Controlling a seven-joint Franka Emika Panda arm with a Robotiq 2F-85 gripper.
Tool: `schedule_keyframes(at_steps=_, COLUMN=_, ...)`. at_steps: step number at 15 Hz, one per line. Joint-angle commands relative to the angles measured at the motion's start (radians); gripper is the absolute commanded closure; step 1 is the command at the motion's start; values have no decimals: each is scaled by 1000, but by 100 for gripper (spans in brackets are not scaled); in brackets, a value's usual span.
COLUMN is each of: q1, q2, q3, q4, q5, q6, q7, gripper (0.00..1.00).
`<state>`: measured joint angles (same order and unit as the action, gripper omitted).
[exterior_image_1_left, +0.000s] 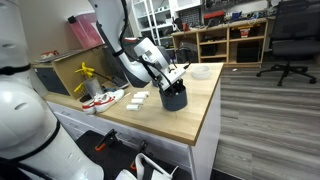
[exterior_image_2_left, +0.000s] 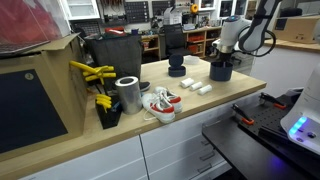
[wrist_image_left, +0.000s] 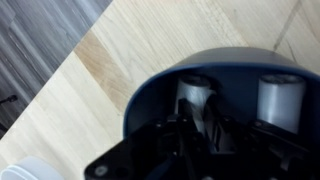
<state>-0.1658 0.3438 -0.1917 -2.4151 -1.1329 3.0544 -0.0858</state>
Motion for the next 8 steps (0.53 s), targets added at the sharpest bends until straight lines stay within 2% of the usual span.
schedule_keyframes(at_steps=1, q1=-96, q2=-91, q3=118, q4=-88, q5=223, q6=-25, q7=-140, gripper=98)
schedule_keyframes(at_steps=5, q1=-212, q2=-132, q3=290, q4=-108, q5=489, q6=-50, q7=-271, gripper=100)
schedule_keyframes(at_steps=6, q1=-225, q2=-139, q3=319, q4=-104, q5=531, q6=-62, q7=-282, gripper=100)
schedule_keyframes(at_steps=8, q1=-228, q2=-151, q3=334, q4=-90, q5=562, q6=-79, q7=-277, gripper=100)
